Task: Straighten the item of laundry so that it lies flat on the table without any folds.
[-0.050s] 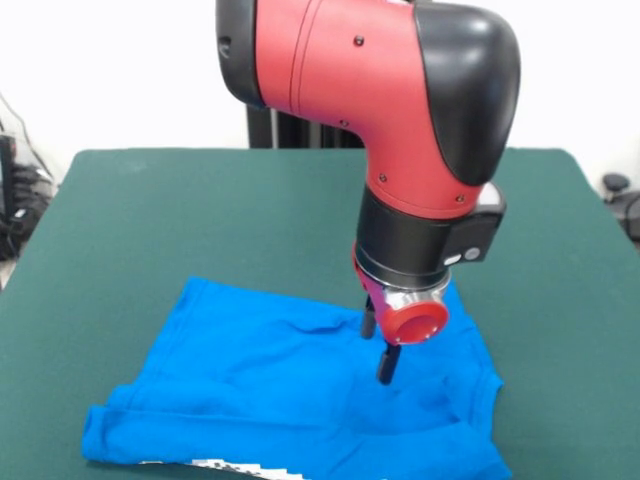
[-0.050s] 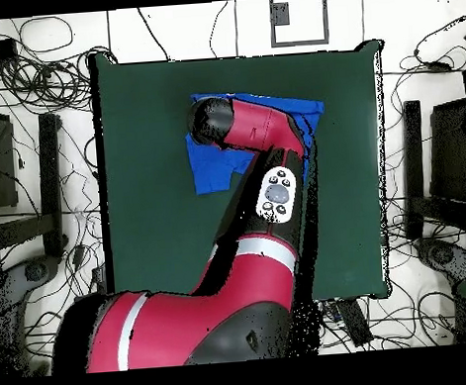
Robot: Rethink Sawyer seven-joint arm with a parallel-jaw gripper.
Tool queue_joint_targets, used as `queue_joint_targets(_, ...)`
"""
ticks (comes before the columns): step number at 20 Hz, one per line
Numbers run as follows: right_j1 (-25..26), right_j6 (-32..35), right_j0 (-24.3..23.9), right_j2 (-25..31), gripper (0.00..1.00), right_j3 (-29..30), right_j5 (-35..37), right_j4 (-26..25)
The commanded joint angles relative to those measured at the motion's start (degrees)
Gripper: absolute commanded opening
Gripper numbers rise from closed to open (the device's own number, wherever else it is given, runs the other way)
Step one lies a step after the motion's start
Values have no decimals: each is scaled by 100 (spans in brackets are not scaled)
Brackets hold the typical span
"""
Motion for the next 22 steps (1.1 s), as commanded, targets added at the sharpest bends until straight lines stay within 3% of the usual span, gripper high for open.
queue_joint_targets(1, -91, -163, 2, 771, 100, 349, 483, -97)
queue_joint_targets(13, -191, -1441, -287, 1308, 100, 542, 640, -558)
queue_joint_targets(22, -367, -1383, -444, 1626, 100, 786, 530, -893)
